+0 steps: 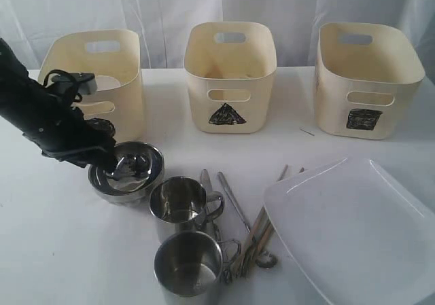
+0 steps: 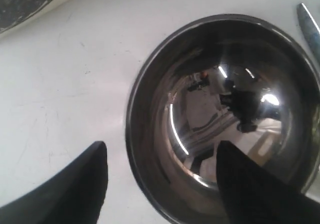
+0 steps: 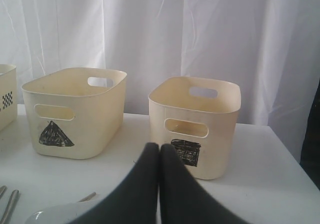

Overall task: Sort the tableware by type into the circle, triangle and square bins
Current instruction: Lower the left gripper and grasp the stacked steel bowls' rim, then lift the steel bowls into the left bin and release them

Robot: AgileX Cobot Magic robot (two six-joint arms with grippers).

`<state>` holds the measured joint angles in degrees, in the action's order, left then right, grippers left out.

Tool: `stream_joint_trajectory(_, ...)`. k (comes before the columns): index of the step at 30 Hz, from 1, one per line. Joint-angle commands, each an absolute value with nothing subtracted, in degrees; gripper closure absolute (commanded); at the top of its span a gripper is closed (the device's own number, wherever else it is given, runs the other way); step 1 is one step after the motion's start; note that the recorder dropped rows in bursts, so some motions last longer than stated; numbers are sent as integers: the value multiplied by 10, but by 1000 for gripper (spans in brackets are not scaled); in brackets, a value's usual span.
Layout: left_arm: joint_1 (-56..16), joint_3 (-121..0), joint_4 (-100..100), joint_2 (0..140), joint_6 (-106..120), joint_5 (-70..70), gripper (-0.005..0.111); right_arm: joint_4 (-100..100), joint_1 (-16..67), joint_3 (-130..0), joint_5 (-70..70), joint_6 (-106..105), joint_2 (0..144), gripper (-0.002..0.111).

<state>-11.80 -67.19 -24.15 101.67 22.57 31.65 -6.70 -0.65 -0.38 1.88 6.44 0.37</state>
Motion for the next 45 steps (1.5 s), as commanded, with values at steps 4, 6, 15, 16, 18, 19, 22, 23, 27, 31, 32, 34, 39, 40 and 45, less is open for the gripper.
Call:
stream_joint_trajectory(4,-121,-667,-248,1049,227,293,41,-72,-5,0,17,65,0,108)
stream_joint_trajectory(6,-121,-667,-248,1056,227,285,41,-72,-5,0,17,65,0,108)
stream_joint_trajectory(15,-121,-667,-263,1087,227,280,51,-72,-5,0,17,65,0,108)
stream_joint_trajectory(16,-121,-667,-264,1087,227,280,59,-72,-5,0,17,65,0,108)
stream_joint_trajectory(18,-121,-667,-264,1087,227,280,77,-72,-5,0,17,65,0,108)
stream_joint_trajectory(19,-121,-667,-264,1087,227,285,87,-72,-5,0,17,65,0,108)
stream_joint_trajectory(22,-121,-667,-264,1086,220,288,106,-72,-5,0,17,65,0,108)
stream_joint_trajectory(23,-121,-667,-264,1086,212,288,107,-72,-5,0,17,65,0,108)
stream_joint_trajectory(27,-121,-669,-265,1082,204,291,107,-72,-5,0,17,65,0,108)
stream_joint_trajectory(31,-121,-680,-265,1061,204,319,107,-72,-5,0,17,65,0,108)
stream_joint_trajectory(32,-121,-683,-265,1054,208,328,107,-72,-5,0,17,65,0,108)
stream_joint_trajectory(34,-121,-692,-263,1032,230,353,107,-72,-5,0,17,65,0,108)
stream_joint_trajectory(39,-121,-720,-261,965,257,392,107,-72,-5,0,17,65,0,108)
stream_joint_trajectory(40,-121,-728,-257,950,257,392,107,-72,-5,0,17,65,0,108)
stream_joint_trajectory(45,-121,-774,-218,891,257,379,107,-72,-5,0,17,65,0,108)
